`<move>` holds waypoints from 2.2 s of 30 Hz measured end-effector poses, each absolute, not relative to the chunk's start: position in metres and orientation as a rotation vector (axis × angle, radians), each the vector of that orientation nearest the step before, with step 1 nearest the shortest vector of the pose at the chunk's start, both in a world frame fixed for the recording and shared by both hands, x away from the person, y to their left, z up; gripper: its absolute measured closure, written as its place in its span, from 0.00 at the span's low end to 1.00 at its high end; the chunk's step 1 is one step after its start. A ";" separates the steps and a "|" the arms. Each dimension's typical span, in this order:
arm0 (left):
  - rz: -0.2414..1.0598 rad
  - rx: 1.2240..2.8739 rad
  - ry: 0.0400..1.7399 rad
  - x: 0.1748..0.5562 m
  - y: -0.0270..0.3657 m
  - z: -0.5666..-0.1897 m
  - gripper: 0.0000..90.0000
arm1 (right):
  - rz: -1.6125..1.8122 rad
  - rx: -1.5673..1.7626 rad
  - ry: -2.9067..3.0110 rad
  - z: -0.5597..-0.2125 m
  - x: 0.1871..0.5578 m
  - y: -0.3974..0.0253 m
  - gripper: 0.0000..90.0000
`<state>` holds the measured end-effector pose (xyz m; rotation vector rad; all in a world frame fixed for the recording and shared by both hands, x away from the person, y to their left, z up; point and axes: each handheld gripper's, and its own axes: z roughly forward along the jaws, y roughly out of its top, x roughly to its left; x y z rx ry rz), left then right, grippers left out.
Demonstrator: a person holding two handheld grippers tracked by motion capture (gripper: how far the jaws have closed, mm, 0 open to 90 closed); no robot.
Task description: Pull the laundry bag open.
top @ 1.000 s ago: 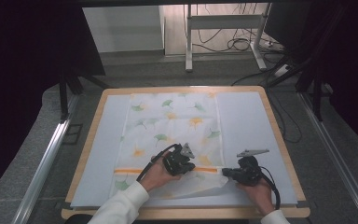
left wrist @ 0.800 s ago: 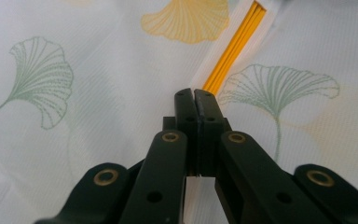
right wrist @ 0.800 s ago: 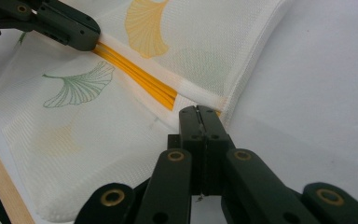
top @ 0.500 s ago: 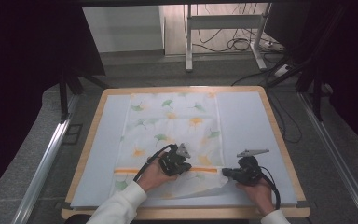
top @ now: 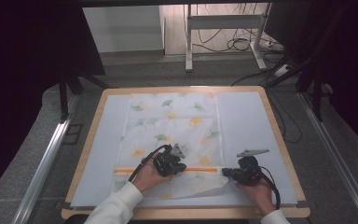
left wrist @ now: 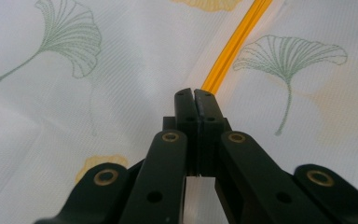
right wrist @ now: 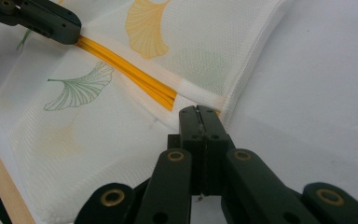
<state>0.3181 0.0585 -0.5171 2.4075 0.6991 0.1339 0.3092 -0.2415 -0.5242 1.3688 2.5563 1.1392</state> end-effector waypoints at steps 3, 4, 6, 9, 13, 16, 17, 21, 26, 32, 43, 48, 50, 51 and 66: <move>0.145 2.411 0.707 0.317 0.061 -0.517 1.00 | 1.138 1.368 2.557 -0.524 0.309 -0.241 1.00; 0.146 2.411 0.707 0.317 0.063 -0.517 1.00 | 1.138 1.368 2.557 -0.524 0.309 -0.241 1.00; 0.142 2.407 0.716 0.317 0.067 -0.517 1.00 | 1.138 1.367 2.557 -0.524 0.309 -0.241 1.00; 0.152 2.412 0.729 0.316 0.073 -0.517 1.00 | 1.138 1.368 2.557 -0.524 0.309 -0.241 1.00; 0.171 2.404 0.761 0.315 0.080 -0.517 1.00 | 1.137 1.368 2.558 -0.524 0.309 -0.241 1.00; 0.155 2.392 0.772 0.315 0.088 -0.518 1.00 | 1.137 1.368 2.557 -0.524 0.309 -0.241 1.00; 0.152 2.388 0.776 0.314 0.090 -0.518 1.00 | 1.137 1.369 2.557 -0.524 0.309 -0.241 1.00; 0.157 2.393 0.774 0.313 0.091 -0.518 1.00 | 1.137 1.368 2.557 -0.524 0.309 -0.241 1.00; 0.153 2.391 0.791 0.311 0.097 -0.517 1.00 | 1.137 1.368 2.557 -0.524 0.309 -0.241 1.00; 0.153 2.382 0.810 0.309 0.107 -0.518 1.00 | 1.137 1.365 2.557 -0.524 0.309 -0.241 1.00; 0.171 2.376 0.840 0.306 0.124 -0.518 1.00 | 1.137 1.366 2.557 -0.524 0.309 -0.241 1.00; 0.176 2.375 0.852 0.305 0.131 -0.519 1.00 | 1.137 1.362 2.557 -0.524 0.309 -0.241 1.00; 0.173 2.370 0.862 0.304 0.134 -0.519 1.00 | 1.137 1.361 2.558 -0.524 0.309 -0.241 1.00; 0.173 2.368 0.868 0.304 0.135 -0.519 1.00 | 1.137 1.361 2.558 -0.524 0.309 -0.241 1.00; 0.198 2.364 0.918 0.301 0.155 -0.519 1.00 | 1.136 1.355 2.559 -0.524 0.309 -0.241 1.00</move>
